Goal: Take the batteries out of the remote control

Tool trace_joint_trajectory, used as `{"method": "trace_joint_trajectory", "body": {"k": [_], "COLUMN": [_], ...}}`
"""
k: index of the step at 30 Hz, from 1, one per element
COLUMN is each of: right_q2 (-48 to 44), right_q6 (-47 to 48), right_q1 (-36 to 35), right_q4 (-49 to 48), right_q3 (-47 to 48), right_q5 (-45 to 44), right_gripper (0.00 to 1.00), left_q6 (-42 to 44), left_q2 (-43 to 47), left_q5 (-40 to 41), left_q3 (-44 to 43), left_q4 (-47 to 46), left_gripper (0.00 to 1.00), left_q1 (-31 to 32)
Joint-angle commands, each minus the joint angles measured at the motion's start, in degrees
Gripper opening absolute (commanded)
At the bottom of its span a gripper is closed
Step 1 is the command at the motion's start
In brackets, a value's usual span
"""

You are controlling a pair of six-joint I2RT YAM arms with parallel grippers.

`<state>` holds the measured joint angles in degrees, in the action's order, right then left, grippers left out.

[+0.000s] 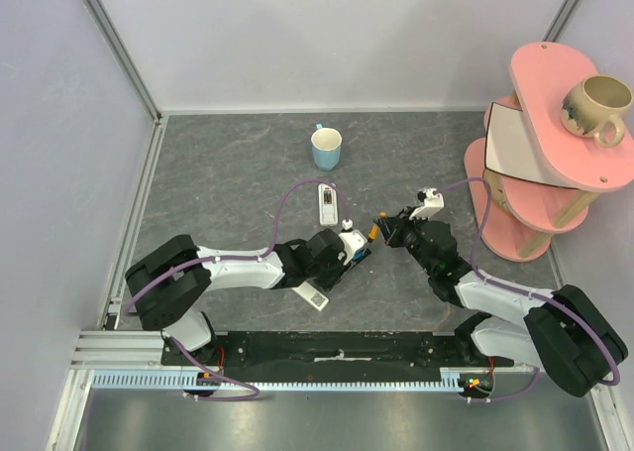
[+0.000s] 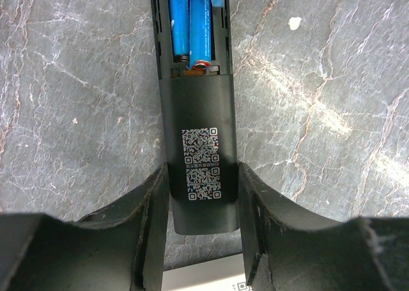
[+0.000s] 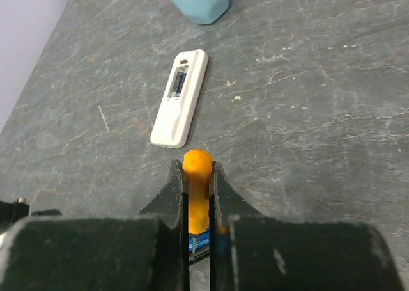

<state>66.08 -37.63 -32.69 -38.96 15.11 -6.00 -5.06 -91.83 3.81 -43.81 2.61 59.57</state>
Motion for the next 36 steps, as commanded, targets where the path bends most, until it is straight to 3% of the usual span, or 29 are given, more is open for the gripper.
{"method": "trace_joint_trajectory", "body": {"k": [1,17,36], "right_q2": [0.36,8.18,10.37], "right_q6": [1.50,3.26,-4.38], "right_q1": [-0.01,-0.01,0.08], "right_q4": [0.11,-0.76,-10.07], "right_q3": [2.90,4.75,3.17], "right_q5": [-5.42,-7.27,7.93], "right_gripper": [0.00,0.00,0.00], "left_q6": [-2.06,-2.06,-2.06], "left_q2": [-2.03,-2.83,-3.44], "left_q5": [-1.00,-1.35,-1.44], "left_q3": [0.13,-0.13,-0.57], "left_q4": [1.70,1.96,2.22], "left_gripper": [0.02,0.02,0.02], "left_q1": [-0.51,-0.42,-0.51]}}
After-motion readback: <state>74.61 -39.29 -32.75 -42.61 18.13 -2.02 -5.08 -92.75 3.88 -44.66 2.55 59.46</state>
